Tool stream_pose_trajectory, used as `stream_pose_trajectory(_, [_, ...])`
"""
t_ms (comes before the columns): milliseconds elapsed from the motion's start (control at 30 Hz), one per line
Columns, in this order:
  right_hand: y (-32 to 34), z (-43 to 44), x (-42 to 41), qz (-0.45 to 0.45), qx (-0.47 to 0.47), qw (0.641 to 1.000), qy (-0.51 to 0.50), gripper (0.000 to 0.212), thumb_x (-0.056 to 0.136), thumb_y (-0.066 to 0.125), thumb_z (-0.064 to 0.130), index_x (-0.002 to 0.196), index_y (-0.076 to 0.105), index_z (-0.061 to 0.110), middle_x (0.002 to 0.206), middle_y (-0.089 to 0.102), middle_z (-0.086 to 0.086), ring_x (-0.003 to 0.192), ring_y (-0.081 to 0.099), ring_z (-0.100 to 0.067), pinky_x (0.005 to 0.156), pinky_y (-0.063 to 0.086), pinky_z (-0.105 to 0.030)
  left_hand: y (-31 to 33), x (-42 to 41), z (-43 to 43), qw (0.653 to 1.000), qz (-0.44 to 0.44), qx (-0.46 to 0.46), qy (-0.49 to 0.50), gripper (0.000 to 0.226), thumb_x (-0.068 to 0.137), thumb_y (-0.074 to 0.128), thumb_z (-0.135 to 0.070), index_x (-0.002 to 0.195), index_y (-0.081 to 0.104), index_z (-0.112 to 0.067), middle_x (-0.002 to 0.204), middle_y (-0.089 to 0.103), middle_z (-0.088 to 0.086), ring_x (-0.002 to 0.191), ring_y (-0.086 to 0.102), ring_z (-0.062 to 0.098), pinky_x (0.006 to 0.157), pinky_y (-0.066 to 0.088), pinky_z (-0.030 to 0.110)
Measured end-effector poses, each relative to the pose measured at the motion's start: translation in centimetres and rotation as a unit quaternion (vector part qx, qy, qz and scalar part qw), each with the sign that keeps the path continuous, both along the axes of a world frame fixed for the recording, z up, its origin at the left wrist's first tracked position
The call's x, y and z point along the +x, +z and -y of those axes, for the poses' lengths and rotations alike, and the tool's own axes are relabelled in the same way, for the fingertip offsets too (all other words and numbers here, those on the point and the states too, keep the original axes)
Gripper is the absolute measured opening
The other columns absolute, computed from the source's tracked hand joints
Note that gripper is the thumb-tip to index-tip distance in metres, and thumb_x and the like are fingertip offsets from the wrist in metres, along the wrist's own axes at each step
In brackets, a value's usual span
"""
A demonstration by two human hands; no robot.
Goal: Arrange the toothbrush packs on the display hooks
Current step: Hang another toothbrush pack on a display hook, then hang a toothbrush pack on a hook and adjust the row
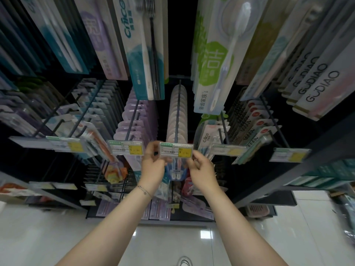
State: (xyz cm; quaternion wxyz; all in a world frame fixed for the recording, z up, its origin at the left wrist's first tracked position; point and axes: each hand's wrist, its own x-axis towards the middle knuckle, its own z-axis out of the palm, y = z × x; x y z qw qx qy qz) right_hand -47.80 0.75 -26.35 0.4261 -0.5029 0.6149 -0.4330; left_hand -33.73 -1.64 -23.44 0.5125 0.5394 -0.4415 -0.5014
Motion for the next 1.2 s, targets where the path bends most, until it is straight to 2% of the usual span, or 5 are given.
stream_pose_trajectory(267, [-0.7,-2.0,-3.7,-0.085,0.021,0.989,-0.123,0.014,0.095,0.056,0.016,0.109,0.061,0.014,0.088,0.062,0.007,0.083,0.061,-0.012,0.076,0.051,-0.025,-2.5,1.2,-3.7,0.992,0.111,0.023,-0.060,0.014,0.100,0.047,-0.018,0.087,0.053,-0.018,0.077,0.057,0.004,0.059,0.050,0.012,0.056,0.044,0.021])
stream_pose_trajectory(567, [-0.4,0.1,-8.3,-0.183,0.002,0.977,-0.112,0.034,0.095,0.049,0.027,0.126,0.052,0.013,0.118,0.060,-0.014,0.109,0.058,-0.028,0.091,0.049,-0.037,-1.6,-6.0,-2.8,0.901,0.330,-0.062,-0.275,0.038,0.096,0.053,-0.019,0.132,0.041,-0.014,0.119,0.047,-0.002,0.097,0.053,0.012,0.086,0.043,0.019])
stream_pose_trajectory(733, [0.6,1.5,-9.1,-0.215,-0.026,0.974,-0.066,0.035,0.094,0.051,0.016,0.128,0.052,0.023,0.122,0.059,-0.002,0.109,0.055,-0.018,0.091,0.047,-0.033,-1.1,-9.5,-0.3,0.931,0.306,-0.002,-0.199,0.052,0.093,0.049,-0.008,0.142,0.032,-0.012,0.136,0.042,0.007,0.124,0.044,0.020,0.105,0.033,0.023])
stream_pose_trajectory(1067, [1.8,2.2,-8.5,0.017,-0.006,0.992,-0.124,0.013,0.098,0.048,0.011,0.088,0.054,0.016,0.079,0.060,0.002,0.073,0.054,-0.010,0.068,0.045,-0.027,-1.0,-10.6,0.8,0.975,0.183,-0.004,-0.125,0.018,0.096,0.047,-0.011,0.113,0.049,-0.018,0.104,0.063,0.005,0.095,0.061,0.015,0.081,0.050,0.027])
stream_pose_trajectory(1200, [1.9,2.3,-8.7,0.032,-0.015,0.992,-0.124,0.022,0.099,0.048,0.017,0.080,0.056,0.025,0.077,0.062,0.002,0.074,0.057,-0.013,0.074,0.047,-0.032,-0.5,-10.4,0.8,0.977,0.184,-0.029,-0.106,0.011,0.102,0.039,-0.015,0.105,0.048,-0.009,0.090,0.062,0.006,0.073,0.055,0.002,0.058,0.040,0.005])
